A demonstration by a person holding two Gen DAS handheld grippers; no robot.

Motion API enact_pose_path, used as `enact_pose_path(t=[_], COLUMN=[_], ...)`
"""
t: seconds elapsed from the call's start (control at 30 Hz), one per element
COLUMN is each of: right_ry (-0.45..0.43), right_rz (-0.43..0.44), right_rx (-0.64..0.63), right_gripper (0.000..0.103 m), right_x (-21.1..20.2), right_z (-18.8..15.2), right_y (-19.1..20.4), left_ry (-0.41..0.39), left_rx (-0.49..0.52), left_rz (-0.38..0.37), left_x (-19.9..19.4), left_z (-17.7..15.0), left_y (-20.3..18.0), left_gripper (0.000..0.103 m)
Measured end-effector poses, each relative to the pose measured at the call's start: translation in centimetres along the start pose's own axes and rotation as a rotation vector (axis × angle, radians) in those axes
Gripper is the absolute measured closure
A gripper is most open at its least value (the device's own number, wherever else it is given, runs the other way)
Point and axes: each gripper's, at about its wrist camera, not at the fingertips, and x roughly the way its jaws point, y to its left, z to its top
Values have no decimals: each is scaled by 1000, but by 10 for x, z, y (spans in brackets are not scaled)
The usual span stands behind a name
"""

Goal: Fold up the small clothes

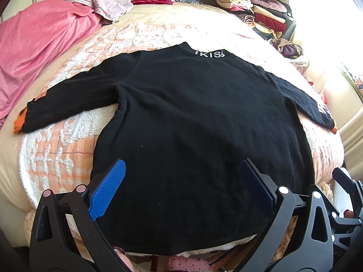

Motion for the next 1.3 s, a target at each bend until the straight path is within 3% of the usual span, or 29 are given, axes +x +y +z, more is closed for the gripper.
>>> enact_pose_path(t=[0.57,1.3], right_ry=[-1,-19], right_rz=[-6,-8], right_rx=[17,152], right_gripper=[4,4], right_x=[2,26], right_z=[6,55], right_y=[-6,-61], left_ry=[-7,-15], left_rx=[1,12], left_rz=[3,-20], left_x=[4,25], left_z=[6,45], left_y=[0,-15], left_gripper=[8,8])
